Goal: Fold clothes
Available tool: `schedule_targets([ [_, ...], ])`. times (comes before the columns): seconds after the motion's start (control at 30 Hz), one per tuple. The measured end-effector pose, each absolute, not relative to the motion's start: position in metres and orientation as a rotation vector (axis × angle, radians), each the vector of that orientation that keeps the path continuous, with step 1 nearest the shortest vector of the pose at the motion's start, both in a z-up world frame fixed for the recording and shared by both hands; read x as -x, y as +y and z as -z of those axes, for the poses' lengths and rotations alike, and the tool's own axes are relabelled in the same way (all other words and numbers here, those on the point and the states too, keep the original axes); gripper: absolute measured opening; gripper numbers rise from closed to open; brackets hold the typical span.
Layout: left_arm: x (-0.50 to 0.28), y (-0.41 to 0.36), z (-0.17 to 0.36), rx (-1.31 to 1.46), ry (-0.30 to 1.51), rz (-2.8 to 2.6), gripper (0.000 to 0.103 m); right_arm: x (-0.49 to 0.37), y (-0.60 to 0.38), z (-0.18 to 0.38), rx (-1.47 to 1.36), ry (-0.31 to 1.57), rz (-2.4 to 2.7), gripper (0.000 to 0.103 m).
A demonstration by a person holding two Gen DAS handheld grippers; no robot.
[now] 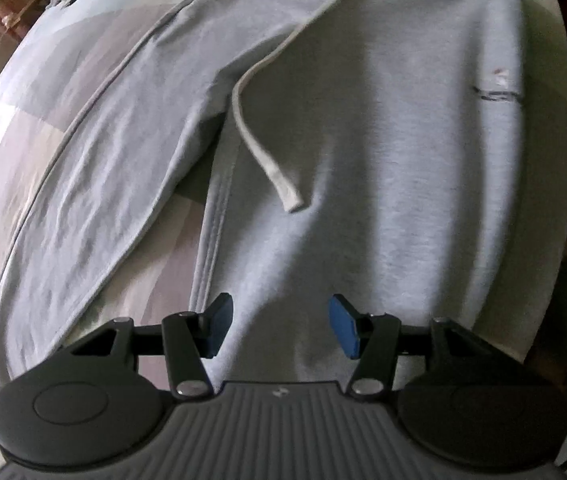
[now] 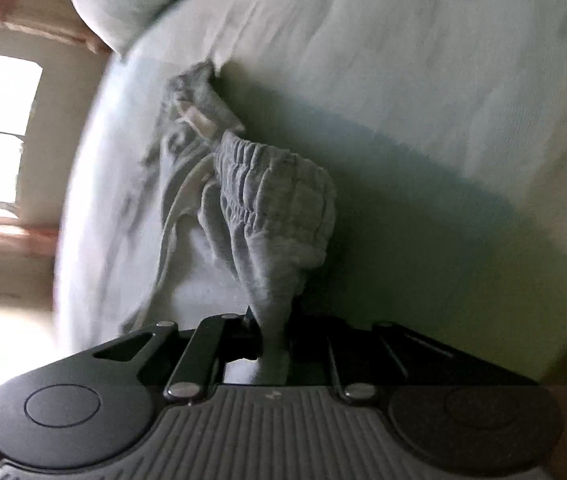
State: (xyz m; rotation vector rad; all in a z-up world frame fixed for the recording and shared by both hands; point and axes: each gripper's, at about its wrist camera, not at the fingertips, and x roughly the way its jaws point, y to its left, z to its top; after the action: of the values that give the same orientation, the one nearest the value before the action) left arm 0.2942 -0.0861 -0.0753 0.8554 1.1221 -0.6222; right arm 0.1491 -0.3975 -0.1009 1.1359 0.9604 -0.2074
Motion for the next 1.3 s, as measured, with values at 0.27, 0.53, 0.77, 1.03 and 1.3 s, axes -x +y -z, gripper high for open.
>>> schedule_targets([
  [0.27,-0.294,-0.086,0.076,-0.818,1.116,0.621,0.055,-0.12,-0.423,0.081,-0.996,0.959,0.405,0.046],
  [0.53,-0.29,-0.092,0.076,-0.835,1.103,0.652,0.058,-0.17,-0.392,0.103,-0.828,1.01,0.275,0.032],
  [0.77,-0.293,-0.099,0.075,-0.842,1.087,0.662,0.058,-0.181,-0.38,0.105,-0.718,1.071,0.287,0.041],
  [1.03,-0.29,-0.108,0.079,-0.829,1.084,0.682,0.058,-0.148,-0.371,0.112,-1.028,1.067,0.342,0.047],
  [1.3,-0.289,-0.107,0.077,-0.835,1.085,0.685,0.059,-0.142,-0.368,0.104,-1.02,1.059,0.359,0.012],
])
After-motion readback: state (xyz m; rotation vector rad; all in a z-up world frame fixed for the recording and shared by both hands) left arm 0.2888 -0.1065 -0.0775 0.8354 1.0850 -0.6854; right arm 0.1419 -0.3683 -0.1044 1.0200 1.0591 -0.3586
